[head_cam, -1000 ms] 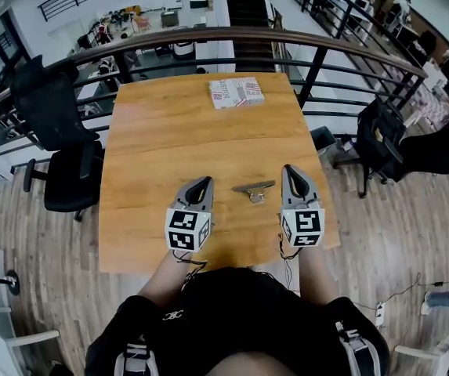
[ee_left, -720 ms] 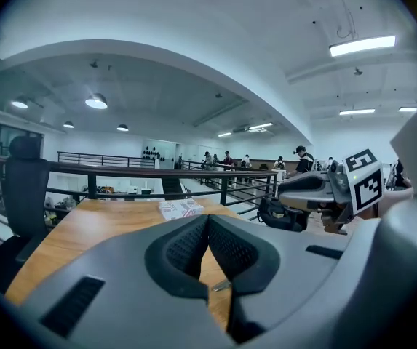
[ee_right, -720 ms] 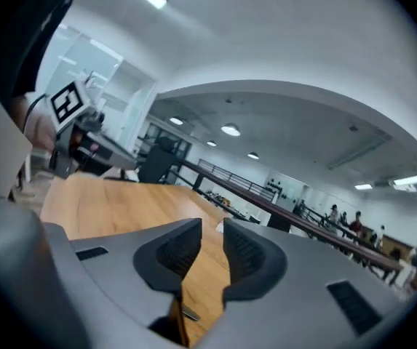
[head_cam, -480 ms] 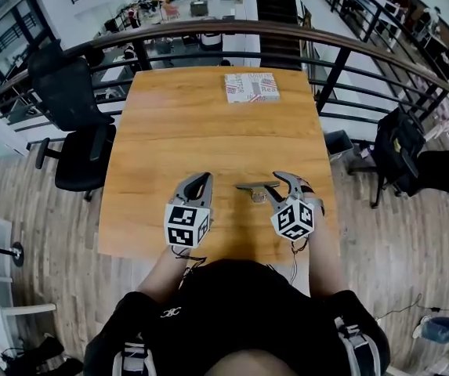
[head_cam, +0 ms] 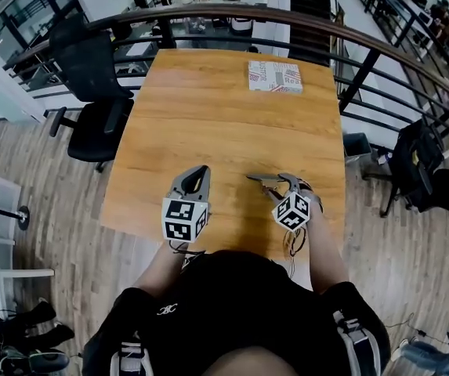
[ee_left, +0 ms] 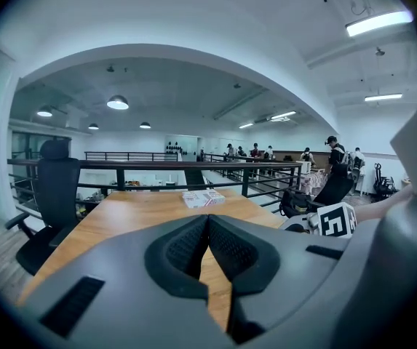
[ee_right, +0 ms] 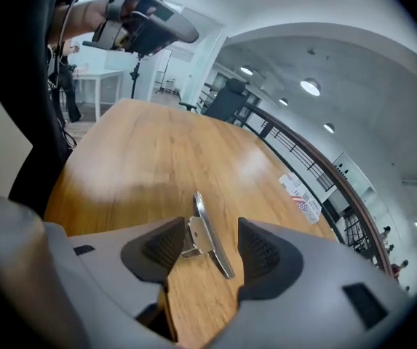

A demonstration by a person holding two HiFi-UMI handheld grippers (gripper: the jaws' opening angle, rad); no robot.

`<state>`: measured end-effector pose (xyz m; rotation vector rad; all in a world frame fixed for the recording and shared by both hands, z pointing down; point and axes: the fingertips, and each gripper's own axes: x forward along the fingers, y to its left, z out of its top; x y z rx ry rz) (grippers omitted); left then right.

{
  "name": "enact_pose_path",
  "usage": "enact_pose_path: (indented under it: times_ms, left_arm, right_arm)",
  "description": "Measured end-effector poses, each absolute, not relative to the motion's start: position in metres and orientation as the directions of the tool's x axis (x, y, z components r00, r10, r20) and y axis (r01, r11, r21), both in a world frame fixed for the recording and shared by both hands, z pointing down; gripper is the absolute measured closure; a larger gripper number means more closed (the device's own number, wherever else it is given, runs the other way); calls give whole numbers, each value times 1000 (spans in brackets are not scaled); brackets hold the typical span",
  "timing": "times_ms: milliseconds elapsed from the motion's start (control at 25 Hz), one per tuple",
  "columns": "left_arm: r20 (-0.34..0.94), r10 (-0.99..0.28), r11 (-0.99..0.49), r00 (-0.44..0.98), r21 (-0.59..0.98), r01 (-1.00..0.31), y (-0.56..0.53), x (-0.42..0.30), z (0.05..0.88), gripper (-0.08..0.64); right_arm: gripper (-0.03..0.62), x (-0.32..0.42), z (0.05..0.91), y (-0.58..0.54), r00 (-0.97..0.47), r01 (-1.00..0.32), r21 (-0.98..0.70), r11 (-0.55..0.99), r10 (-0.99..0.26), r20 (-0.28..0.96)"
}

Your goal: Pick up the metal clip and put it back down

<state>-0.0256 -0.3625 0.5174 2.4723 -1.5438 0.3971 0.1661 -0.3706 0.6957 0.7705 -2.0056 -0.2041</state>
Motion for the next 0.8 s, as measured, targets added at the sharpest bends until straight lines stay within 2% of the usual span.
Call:
enact_pose_path:
  times_ms: [200, 600, 720, 800]
  left_arm:
    - [351, -863, -382, 363, 17, -924, -353, -38, 524, 541]
    - [367, -884, -305, 288, 12, -952, -338, -65, 526, 541]
    - [365, -890, -291, 273, 8, -957, -335, -72, 523, 541]
    - [362, -893, -283, 266, 6, -959, -333, -78, 521, 541]
  right_arm:
    - [344, 173, 730, -375, -313, -366, 439, 820, -553, 772]
    - [369, 171, 759, -391, -272, -354, 418, 837, -520, 810]
    - [413, 170, 767, -391, -249, -339, 419, 842, -510, 823]
    - [472, 169, 771, -389, -235, -338, 424, 840, -512, 826]
